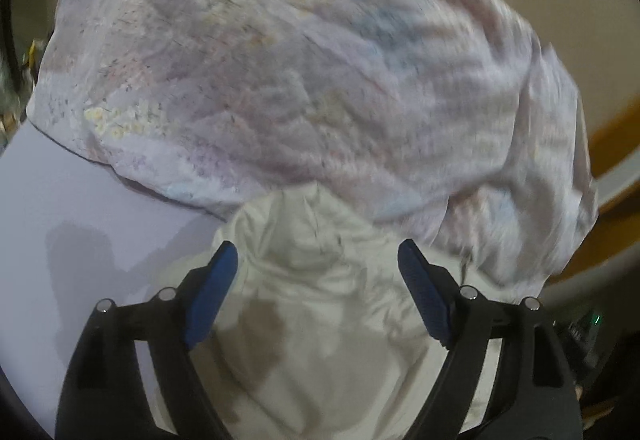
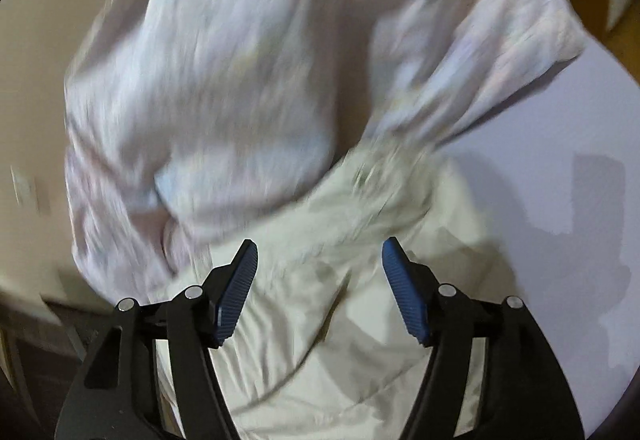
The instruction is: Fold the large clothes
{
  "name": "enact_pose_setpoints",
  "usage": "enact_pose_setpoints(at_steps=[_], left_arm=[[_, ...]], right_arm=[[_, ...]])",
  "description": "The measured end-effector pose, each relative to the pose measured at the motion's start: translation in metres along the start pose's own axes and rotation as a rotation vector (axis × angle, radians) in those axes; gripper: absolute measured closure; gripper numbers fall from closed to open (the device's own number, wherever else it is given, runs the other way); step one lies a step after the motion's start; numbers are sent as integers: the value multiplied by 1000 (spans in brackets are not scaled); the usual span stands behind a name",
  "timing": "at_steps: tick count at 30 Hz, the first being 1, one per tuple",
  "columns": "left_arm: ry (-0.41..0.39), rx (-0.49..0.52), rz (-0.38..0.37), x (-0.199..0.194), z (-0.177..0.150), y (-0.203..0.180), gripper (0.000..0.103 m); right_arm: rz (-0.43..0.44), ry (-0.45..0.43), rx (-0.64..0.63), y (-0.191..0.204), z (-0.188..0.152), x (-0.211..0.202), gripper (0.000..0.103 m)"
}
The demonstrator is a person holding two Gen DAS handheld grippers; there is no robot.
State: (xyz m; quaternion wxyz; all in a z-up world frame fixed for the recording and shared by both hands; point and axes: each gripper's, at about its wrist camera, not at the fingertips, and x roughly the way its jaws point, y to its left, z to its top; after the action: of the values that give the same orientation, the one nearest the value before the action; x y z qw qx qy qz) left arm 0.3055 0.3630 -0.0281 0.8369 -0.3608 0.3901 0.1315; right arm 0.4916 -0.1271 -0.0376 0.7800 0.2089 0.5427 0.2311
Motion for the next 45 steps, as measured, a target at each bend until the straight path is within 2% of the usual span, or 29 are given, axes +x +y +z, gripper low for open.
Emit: enact_pose_setpoints(at_steps=[3,5,8,11,13,16,19,24,27,29,30,32,33,34,36,39,45], left_arm=[[19,48,34,7,-16,-11,25],[33,71,66,17,-26,-17,26],[34,114,130,31,-37,-25,31],[11,168,212,42,-44,-34,33],[-10,194,265,49,-45,-38,34],[-30,224,318,58,-44,-43,36],[-46,241,351,66,-38,-48,38],[-83,265,408,78,-24,-56,40],[-82,263,440,85,-19,-56,39],[-84,259,432,82,-20,-56,39],[-86,262,428,82,-21,-56,38],[-83,273,391,70,-24,-51,38],[-83,272,379,64,-26,-44,38],[-83,267,353,55,-30,-40,36],[-84,252,313,43,-33,-36,31],[-86,228,259,27,-40,-31,27],[-79,249,308,42,-45,-37,26]], right_arm=[[-50,65,-40,16,-12,27,42],[-82,78,-68,24,-18,40,42],[-177,89,-146,35,-26,59,45],[-244,86,-219,41,-35,73,66],[-241,74,-227,42,-36,76,87],[-216,20,-198,45,-26,70,98],[-187,-80,-178,50,-9,52,100],[-190,-176,-174,56,3,40,101],[-257,-121,-182,56,4,68,100],[-271,-85,-187,53,1,77,100],[-260,-80,-191,52,-2,75,97],[-239,-75,-205,50,-5,69,81],[-228,-80,-216,50,-7,64,62],[-219,-101,-230,48,-11,54,51],[-187,-150,-254,42,-20,32,50],[-204,-198,-274,30,-30,16,50],[-354,-197,-257,1,-25,26,51]])
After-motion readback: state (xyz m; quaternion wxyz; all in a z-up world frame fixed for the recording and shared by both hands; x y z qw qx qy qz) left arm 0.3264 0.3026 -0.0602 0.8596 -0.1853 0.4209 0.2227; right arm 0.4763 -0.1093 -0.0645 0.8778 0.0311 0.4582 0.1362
